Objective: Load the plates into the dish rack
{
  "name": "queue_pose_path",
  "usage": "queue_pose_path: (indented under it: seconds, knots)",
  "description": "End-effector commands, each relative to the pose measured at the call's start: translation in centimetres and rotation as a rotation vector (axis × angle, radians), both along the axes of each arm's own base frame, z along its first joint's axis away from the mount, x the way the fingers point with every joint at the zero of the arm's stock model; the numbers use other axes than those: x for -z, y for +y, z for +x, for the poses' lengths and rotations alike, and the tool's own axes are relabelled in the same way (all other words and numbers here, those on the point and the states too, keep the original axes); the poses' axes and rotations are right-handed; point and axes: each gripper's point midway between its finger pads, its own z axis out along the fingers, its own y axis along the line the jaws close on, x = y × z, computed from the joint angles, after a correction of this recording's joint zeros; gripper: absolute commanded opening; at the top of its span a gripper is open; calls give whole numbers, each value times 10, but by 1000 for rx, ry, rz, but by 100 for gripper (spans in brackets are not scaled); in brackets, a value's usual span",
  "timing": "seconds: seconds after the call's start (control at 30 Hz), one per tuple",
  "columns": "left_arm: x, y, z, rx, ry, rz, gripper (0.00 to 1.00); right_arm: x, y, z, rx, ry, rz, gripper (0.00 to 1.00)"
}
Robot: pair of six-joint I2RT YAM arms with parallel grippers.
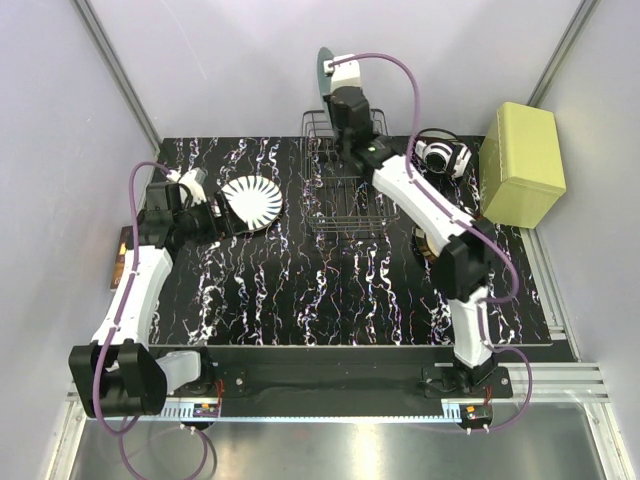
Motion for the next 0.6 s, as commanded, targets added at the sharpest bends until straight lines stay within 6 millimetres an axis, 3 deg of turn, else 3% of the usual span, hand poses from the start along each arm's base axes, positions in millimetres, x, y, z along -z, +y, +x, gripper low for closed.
queue_pose_path:
  seconds: [0.0, 0.03, 0.07, 0.1, 0.23, 0.27, 0.3, 0.33, 0.57]
  knots:
    - [-12, 0, 10, -17, -70, -14, 80, -99, -31, 1, 307, -276, 145, 0]
    - [-12, 0, 10, -15, -70, -14, 80, -65, -34, 12, 414, -227, 82, 0]
    - [-13, 0, 10, -15, -77, -14, 80, -85, -40, 8, 453, -255, 113, 0]
    - [-13, -1, 8, -17, -81, -15, 80, -55, -37, 19, 499, -209, 58, 0]
    - [-12, -1, 4, -16, -89, -16, 80, -53, -26, 21, 446, -202, 72, 0]
    - [-12, -1, 4, -15, -95, -13, 80, -39, -20, 24, 421, -172, 49, 0]
    - [-12, 0, 4, -18, -100, -12, 80, -47, -17, 22, 375, -175, 61, 0]
    - [-9, 0, 2, -19, -97, -11, 80, -39, -13, 23, 355, -157, 64, 0]
    - [-9, -3, -2, -16, -138, -28, 80, -17, -9, 21, 302, -69, -47, 0]
